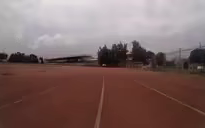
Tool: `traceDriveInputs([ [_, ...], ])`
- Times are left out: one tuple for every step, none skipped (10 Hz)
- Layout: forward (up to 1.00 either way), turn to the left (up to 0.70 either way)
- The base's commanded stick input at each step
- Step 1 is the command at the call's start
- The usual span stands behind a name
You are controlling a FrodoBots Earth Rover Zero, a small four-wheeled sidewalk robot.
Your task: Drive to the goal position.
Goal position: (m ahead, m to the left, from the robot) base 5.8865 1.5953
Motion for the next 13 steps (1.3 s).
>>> traceDriveInputs([
  [0.7,0.0],
  [0.7,0.0],
  [0.7,0.0],
  [0.7,0.0],
  [0.7,0.0],
  [0.7,0.0],
  [0.7,0.0],
  [0.7,0.0],
  [0.7,0.0],
  [0.7,0.0],
  [0.7,0.0],
  [0.7,0.0],
  [0.7,0.0],
])
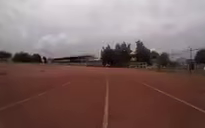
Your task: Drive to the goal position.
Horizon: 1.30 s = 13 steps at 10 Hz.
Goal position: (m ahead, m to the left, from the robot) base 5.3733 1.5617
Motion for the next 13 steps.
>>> traceDriveInputs([
  [0.7,0.0],
  [0.7,0.0],
  [0.7,0.0],
  [0.7,0.0],
  [0.7,0.0],
  [0.7,0.0],
  [0.7,0.0],
  [0.7,0.0],
  [0.7,0.0],
  [0.7,0.0],
  [0.7,0.0],
  [0.7,0.0],
  [0.7,0.0],
])
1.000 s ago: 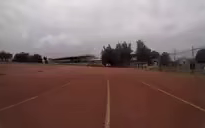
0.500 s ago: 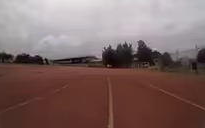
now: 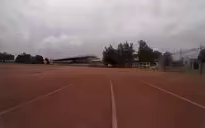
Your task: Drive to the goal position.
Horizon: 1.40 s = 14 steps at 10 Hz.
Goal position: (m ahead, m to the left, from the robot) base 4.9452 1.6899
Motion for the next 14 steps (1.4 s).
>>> traceDriveInputs([
  [0.7,0.0],
  [0.7,0.0],
  [0.7,0.0],
  [0.7,0.0],
  [0.7,0.0],
  [0.7,0.0],
  [0.7,0.0],
  [0.7,0.0],
  [0.7,0.0],
  [0.7,0.0],
  [0.7,0.0],
  [0.7,0.0],
  [0.7,0.0],
  [0.7,0.0],
])
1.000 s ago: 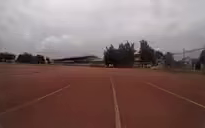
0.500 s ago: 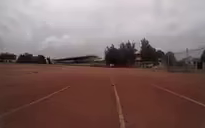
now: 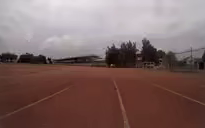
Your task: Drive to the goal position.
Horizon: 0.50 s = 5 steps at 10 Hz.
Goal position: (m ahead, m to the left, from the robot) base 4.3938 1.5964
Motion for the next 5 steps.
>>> traceDriveInputs([
  [0.7,0.0],
  [0.7,0.0],
  [0.7,0.0],
  [0.7,0.0],
  [0.7,0.0],
])
